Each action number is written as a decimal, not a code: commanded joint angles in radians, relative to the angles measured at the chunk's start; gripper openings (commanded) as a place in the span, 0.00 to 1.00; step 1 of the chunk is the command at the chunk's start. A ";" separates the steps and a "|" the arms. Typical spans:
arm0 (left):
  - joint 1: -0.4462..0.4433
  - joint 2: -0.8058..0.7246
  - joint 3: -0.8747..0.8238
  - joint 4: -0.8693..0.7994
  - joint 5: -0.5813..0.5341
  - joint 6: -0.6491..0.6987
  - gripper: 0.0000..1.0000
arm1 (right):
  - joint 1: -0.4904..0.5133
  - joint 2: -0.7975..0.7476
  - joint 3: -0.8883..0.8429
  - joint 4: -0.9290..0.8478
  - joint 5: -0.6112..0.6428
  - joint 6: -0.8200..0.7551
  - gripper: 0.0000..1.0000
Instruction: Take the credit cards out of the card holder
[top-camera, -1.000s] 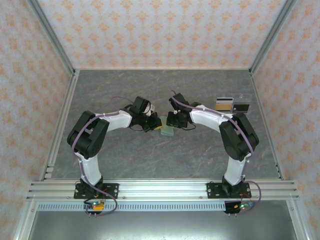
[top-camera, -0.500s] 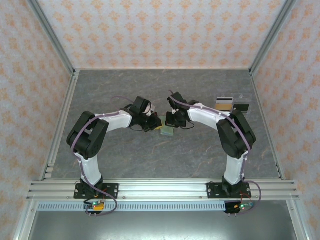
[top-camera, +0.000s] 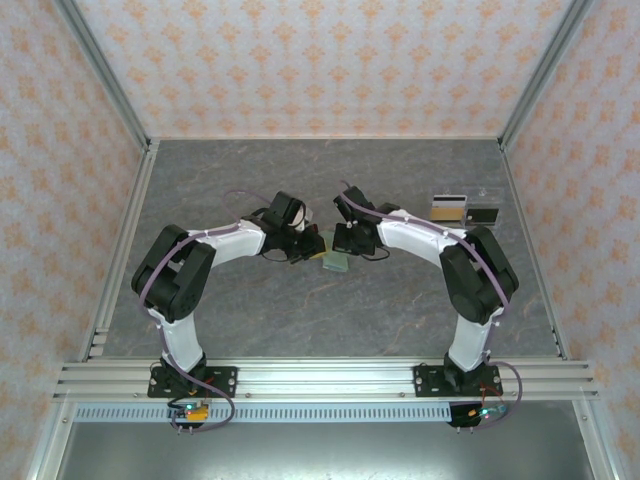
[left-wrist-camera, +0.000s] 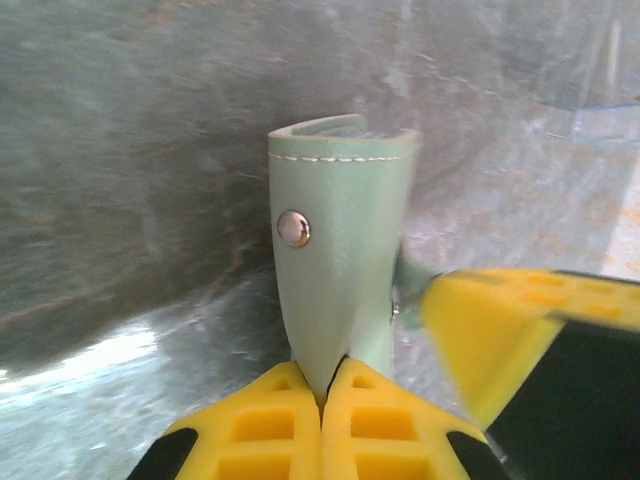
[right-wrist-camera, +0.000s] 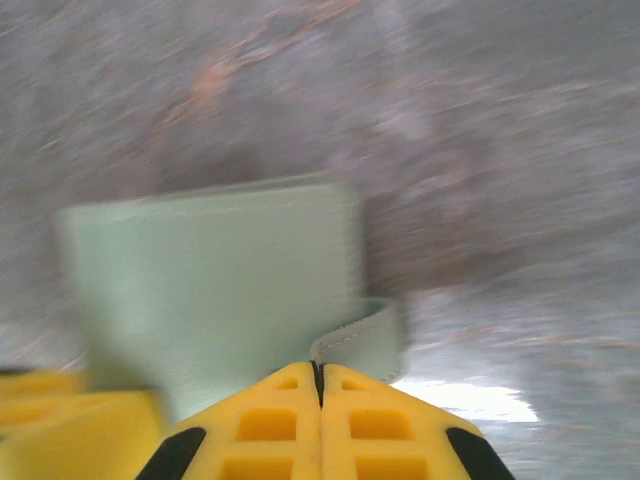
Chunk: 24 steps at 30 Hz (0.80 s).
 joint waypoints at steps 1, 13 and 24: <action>0.020 -0.036 -0.014 -0.100 -0.076 0.011 0.00 | -0.034 -0.016 -0.032 -0.123 0.185 0.024 0.00; 0.021 -0.022 0.035 -0.122 -0.064 0.051 0.38 | -0.034 -0.041 -0.029 -0.029 0.051 -0.003 0.30; 0.070 -0.140 0.018 -0.186 -0.261 0.092 0.83 | 0.046 -0.080 0.018 -0.062 0.015 -0.063 0.51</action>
